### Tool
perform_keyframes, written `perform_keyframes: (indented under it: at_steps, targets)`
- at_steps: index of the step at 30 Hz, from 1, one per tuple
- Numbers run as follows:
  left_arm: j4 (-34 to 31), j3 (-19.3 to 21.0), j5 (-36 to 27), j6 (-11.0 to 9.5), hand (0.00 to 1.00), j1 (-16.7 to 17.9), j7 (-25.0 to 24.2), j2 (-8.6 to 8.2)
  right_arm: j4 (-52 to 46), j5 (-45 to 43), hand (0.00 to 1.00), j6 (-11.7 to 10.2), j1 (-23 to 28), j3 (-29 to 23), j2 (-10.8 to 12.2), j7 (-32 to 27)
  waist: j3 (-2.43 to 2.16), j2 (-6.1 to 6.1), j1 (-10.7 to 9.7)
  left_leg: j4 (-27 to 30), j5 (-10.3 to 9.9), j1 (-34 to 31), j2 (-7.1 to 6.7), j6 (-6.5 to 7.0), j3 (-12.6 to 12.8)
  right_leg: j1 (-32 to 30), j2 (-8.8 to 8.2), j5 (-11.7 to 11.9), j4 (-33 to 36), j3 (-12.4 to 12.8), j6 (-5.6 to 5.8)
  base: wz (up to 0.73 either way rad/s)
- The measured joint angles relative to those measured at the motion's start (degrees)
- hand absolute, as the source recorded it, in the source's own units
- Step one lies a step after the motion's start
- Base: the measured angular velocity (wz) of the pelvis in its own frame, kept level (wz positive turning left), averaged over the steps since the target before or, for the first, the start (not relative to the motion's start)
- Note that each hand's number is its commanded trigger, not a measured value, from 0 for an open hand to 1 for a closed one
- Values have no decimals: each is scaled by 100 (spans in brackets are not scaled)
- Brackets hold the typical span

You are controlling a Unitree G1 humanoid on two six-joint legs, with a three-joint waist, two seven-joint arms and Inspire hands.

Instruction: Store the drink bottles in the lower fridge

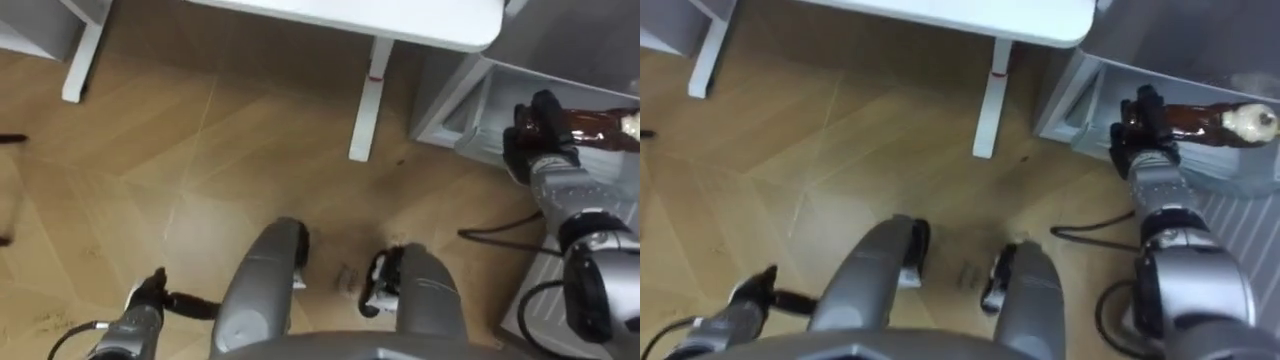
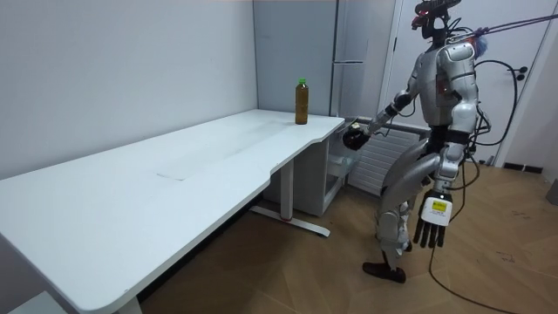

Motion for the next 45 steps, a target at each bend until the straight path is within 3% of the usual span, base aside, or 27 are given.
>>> perform_keyframes:
  at_steps: [9,13,18,19,20,21,22,36,45]
  targets:
    - [-25,-182,-189,107,0,2,-11,59,-55,-123,100,1,-517,26,-170,-40,-9,-13,12,815,-148,-1107,-15,109,216,-1230,-117,-123,913,274,51,-4]
    - [-84,-210,-314,103,0,3,10,62,-107,-132,100,0,-857,160,-271,-87,-10,-14,2,1028,-169,-1364,-22,137,291,-1522,-267,-209,1216,270,-55,4]
    - [-151,-398,-405,99,0,42,15,61,-291,-328,100,0,-1105,181,-343,-295,-13,-19,-26,1345,-295,-1524,-31,156,317,-1671,-361,-355,1534,315,-53,2]
    - [-175,-433,-411,99,0,50,21,60,-408,-327,82,0,-1142,181,-404,-360,-14,-23,-21,1404,-315,-1574,-29,172,332,-1723,-367,-369,1592,333,-43,0]
    - [-180,-467,-414,96,0,60,22,62,-453,-326,52,0,-1157,182,-427,-381,-14,-24,-14,1432,-330,-1586,-28,183,343,-1738,-364,-375,1617,348,-34,0]
    - [-196,-523,-418,97,0,91,44,60,-529,-323,4,-3,-1171,186,-467,-430,-15,-24,-17,1479,-357,-1585,-33,200,368,-1745,-367,-396,1669,378,-4,-3]
    - [-238,-572,-416,98,0,136,83,60,-626,-322,0,-5,-1171,186,-502,-472,-14,-25,-13,1523,-386,-1586,-34,214,389,-1752,-380,-413,1704,404,12,0]
    - [-245,-624,-420,121,0,296,138,64,-743,-157,0,-4,-1171,198,-555,-729,-24,-32,-39,1781,-536,-1631,-26,304,449,-1777,-384,-495,1882,466,95,0]
    - [-533,-740,-414,290,0,626,5,81,-698,-93,0,25,-1156,246,-551,-752,-27,-31,-26,1848,-565,-1547,-30,312,449,-1694,-387,-531,1960,479,96,0]
